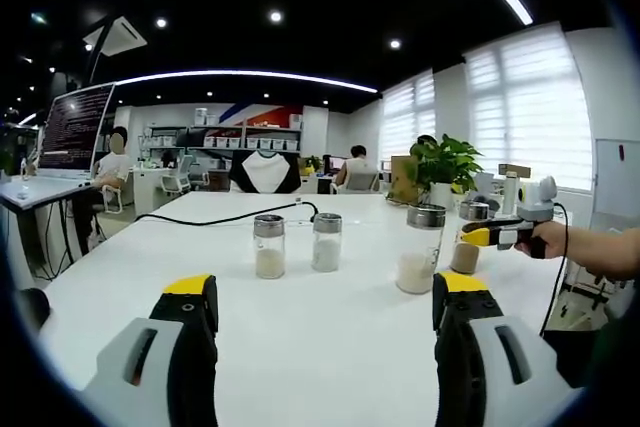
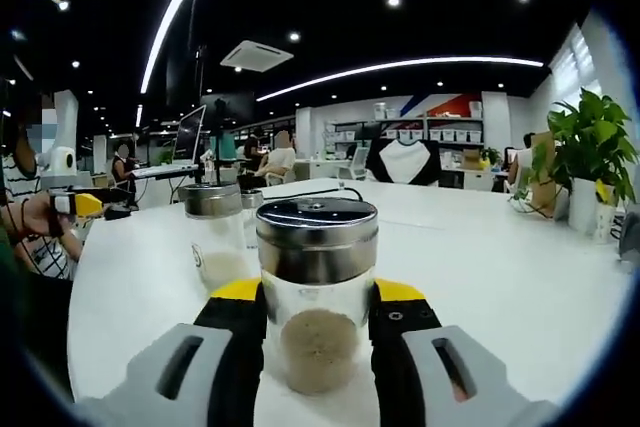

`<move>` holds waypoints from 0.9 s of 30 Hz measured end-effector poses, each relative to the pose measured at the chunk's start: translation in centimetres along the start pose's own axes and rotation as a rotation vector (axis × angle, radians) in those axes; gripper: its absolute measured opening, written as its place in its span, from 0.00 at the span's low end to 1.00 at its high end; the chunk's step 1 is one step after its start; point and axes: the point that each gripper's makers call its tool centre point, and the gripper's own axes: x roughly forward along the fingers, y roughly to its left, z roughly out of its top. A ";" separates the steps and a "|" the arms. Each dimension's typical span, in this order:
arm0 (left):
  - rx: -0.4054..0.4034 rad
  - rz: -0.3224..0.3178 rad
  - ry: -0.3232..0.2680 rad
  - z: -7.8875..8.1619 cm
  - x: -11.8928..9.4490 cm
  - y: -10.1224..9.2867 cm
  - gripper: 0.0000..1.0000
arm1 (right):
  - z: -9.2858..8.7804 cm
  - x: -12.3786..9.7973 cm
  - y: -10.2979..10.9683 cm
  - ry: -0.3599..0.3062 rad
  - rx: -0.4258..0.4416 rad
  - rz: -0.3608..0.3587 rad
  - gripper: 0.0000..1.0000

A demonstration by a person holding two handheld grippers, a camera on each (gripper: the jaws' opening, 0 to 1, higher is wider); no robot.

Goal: Rotate the seasoning bottle until the label or dispensing opening points toward the visible target arrow and the bottle remains upright within the marked orientation range

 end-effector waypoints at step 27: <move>0.005 0.021 -0.003 0.3 -0.4 0.5 0.94 | -0.2 -0.1 -0.1 -0.008 -0.039 0.277 0.39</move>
